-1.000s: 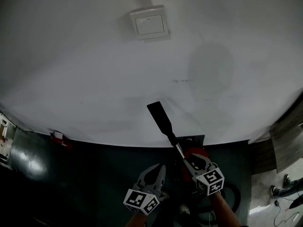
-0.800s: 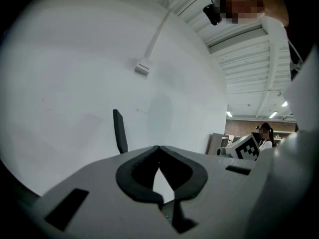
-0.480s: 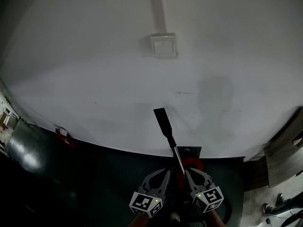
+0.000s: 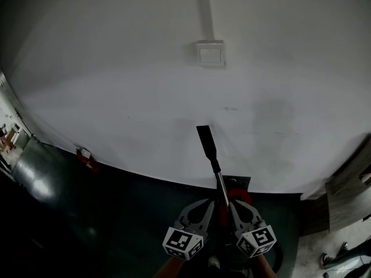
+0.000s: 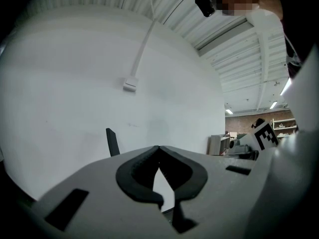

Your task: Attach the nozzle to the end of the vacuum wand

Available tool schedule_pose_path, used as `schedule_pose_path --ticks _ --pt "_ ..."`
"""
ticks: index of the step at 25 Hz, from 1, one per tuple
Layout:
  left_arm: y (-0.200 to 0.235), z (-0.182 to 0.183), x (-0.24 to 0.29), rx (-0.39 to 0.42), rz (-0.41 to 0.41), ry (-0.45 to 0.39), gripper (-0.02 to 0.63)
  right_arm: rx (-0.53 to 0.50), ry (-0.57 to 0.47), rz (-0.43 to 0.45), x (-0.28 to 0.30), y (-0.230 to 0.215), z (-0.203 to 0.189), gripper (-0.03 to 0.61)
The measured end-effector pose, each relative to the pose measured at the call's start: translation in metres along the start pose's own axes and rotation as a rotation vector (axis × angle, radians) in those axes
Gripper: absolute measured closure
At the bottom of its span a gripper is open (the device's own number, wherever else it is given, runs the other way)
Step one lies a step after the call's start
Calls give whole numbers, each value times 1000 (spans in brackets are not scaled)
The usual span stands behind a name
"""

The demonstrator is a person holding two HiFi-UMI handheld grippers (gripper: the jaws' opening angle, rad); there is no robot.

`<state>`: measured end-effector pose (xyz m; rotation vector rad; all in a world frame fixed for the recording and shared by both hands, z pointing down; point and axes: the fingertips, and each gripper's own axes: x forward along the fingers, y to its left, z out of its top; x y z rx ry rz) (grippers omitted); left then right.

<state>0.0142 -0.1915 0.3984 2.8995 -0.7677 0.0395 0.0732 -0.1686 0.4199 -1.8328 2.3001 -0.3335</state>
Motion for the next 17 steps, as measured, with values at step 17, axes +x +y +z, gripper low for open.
schedule_pose_path --ticks 17 --pt "-1 -9 -9 -35 8 6 611 5 -5 -7 -8 3 -1 561"
